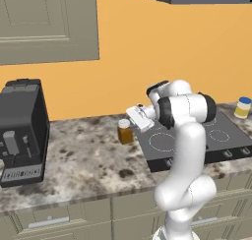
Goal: Collect the turmeric, mayonnaise, and shaker from the cabinet and place them next to the stove.
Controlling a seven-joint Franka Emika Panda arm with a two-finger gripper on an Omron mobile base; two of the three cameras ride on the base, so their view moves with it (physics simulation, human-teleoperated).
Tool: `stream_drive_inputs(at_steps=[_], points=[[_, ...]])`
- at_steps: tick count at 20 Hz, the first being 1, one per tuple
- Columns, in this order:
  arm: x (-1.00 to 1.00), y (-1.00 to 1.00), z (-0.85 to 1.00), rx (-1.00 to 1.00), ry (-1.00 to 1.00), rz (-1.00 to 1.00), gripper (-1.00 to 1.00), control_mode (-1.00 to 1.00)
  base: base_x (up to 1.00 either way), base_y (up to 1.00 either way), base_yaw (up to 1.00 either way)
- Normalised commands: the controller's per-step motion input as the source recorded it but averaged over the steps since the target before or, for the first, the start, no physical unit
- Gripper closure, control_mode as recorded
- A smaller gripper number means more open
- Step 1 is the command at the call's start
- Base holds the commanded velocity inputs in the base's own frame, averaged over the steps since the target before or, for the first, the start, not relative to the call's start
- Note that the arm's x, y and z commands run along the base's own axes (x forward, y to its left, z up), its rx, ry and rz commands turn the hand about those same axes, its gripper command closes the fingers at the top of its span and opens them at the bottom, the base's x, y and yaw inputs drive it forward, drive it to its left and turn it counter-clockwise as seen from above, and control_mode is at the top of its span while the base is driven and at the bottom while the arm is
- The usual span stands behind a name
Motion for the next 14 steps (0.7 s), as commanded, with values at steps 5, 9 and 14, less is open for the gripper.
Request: stream_drive_inputs(at_steps=[5, 9, 14], points=[[0.38, 0.13, -0.52, 0.0, 0.0, 0.09, 1.0, -1.0, 0.0, 0.0, 0.0], [0.12, 0.18, -0.56, -0.03, -0.01, 0.07, -1.0, -1.0, 0.0, 0.0, 0.0], [-0.14, 0.06, -0.2, -0.04, -0.11, 0.01, -1.0, -1.0, 0.0, 0.0, 0.0]])
